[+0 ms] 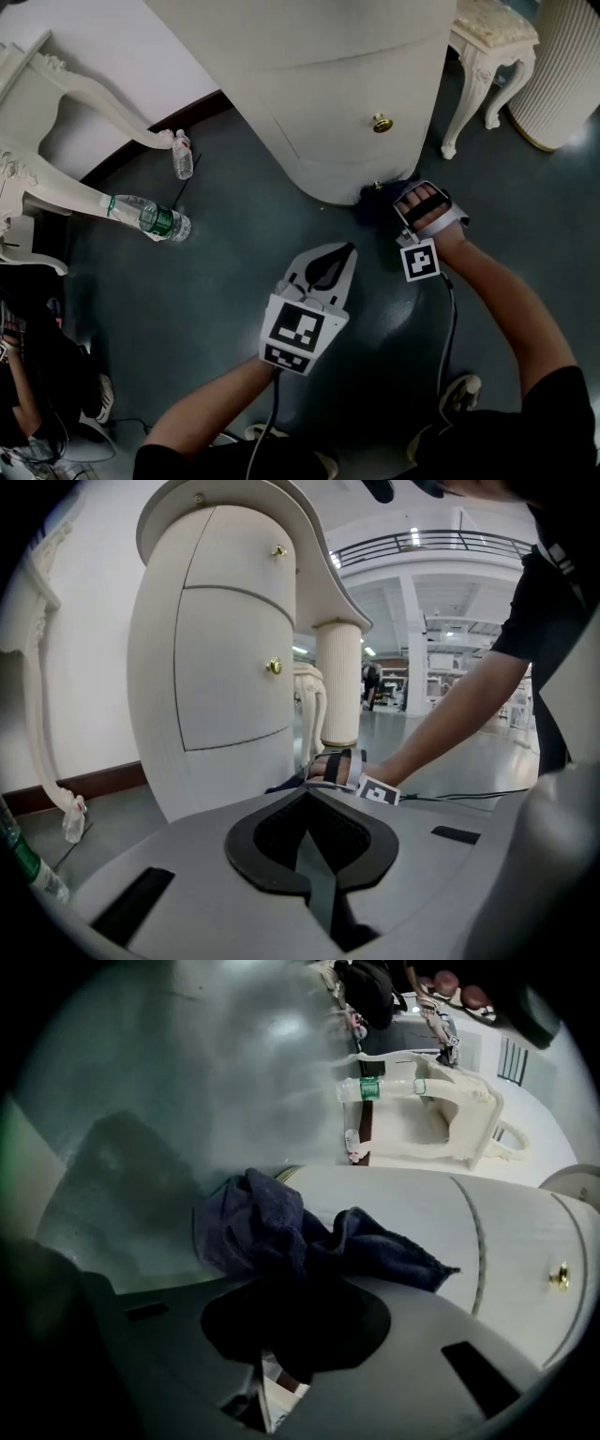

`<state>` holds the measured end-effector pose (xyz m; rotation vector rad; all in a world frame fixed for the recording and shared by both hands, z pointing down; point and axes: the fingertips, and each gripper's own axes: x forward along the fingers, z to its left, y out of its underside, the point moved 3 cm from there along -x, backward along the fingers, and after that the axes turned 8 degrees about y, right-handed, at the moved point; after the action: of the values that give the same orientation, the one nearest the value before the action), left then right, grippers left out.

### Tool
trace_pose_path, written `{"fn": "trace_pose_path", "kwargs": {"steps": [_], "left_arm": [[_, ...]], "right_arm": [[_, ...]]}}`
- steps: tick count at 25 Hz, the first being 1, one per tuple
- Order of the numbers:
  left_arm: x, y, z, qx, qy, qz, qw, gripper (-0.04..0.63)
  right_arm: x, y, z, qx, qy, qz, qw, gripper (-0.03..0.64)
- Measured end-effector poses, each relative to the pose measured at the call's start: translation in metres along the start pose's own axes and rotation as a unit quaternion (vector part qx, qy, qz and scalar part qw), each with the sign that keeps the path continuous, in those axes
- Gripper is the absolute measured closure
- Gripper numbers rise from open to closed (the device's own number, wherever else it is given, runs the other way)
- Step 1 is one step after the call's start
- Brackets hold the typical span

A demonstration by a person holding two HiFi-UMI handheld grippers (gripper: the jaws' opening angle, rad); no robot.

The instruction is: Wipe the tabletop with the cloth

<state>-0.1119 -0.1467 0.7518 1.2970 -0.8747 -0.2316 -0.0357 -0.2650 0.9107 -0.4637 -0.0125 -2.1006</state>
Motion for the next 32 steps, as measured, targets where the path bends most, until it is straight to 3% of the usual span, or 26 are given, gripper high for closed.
{"fn": "trace_pose_path", "kwargs": {"steps": [5,8,12,15,17,23,29,32], "left_arm": [[0.006,-0.011,-0.007,0.015,0.002,-0.001,0.9999,0.592],[0.006,-0.016,-0.014,0.026,0.005,-0.002,0.9996,0.592],[0.002,-0.027,-0.015,0.034,0.001,-0.009,0.9994,0.592],[0.000,-0.038,-0.013,0.032,-0.005,-0.017,0.9993,0.592],[-0.002,-0.048,-0.013,0.035,-0.008,-0.025,0.9991,0.592],[-0.007,-0.088,-0.010,0.039,-0.021,-0.054,0.9976,0.592],[-0.013,-0.156,0.008,0.008,-0.032,-0.158,0.9869,0.592],[-0.020,-0.183,0.009,0.023,-0.038,-0.184,0.9819,0.592]], "right_arm": [[-0.005,0.028,-0.007,-0.133,0.020,0.029,0.990,0.563],[-0.012,0.042,-0.021,-0.164,0.042,0.042,0.985,0.563],[-0.030,0.049,-0.065,-0.088,0.113,0.047,0.989,0.563],[-0.047,0.056,-0.114,-0.009,0.176,0.055,0.983,0.563],[-0.059,0.061,-0.145,0.017,0.215,0.063,0.974,0.563],[-0.097,0.069,-0.231,0.012,0.315,0.057,0.947,0.563],[-0.137,0.090,-0.322,0.047,0.406,0.074,0.910,0.563],[-0.158,0.096,-0.364,0.061,0.440,0.073,0.893,0.563]]}}
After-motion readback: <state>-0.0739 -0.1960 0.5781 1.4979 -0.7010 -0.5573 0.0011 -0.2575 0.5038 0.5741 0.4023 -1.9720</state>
